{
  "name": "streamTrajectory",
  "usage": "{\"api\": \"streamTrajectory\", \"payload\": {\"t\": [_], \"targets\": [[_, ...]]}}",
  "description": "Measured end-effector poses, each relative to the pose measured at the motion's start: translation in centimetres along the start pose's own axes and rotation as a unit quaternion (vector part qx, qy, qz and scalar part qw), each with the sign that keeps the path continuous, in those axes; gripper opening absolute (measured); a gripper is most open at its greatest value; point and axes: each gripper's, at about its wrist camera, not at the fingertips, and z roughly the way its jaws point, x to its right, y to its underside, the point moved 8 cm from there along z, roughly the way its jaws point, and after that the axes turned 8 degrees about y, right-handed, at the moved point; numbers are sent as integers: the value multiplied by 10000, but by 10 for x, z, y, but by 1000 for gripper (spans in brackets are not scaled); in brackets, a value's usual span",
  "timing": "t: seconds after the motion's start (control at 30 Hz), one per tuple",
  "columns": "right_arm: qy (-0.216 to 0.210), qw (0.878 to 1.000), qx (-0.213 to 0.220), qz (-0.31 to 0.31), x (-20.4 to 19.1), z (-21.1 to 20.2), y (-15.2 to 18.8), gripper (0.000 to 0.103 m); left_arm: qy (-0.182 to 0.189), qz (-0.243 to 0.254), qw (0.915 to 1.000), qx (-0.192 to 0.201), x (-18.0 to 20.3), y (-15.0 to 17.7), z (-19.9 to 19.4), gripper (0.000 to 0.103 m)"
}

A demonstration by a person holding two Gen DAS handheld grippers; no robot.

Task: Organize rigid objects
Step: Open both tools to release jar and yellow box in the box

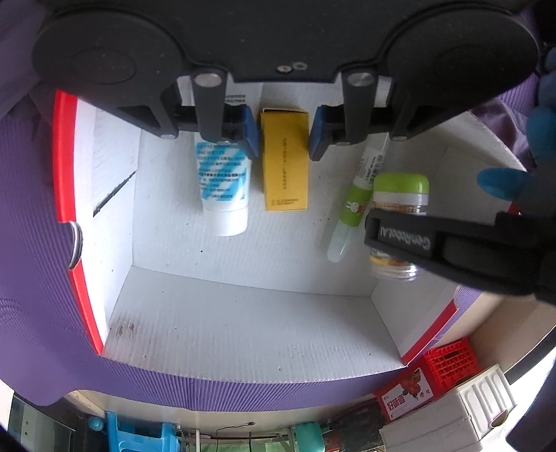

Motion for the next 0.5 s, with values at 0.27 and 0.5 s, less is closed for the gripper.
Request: {"api": "streamTrajectory", "payload": {"t": [0.27, 0.5], "targets": [[-75, 10000, 4, 48, 8, -14, 1, 41, 35, -107, 9999, 103, -1, -4, -10, 45], [-78, 9999, 122, 67, 10, -39, 3, 46, 101, -146, 9994, 307, 2, 1, -43, 53]]}}
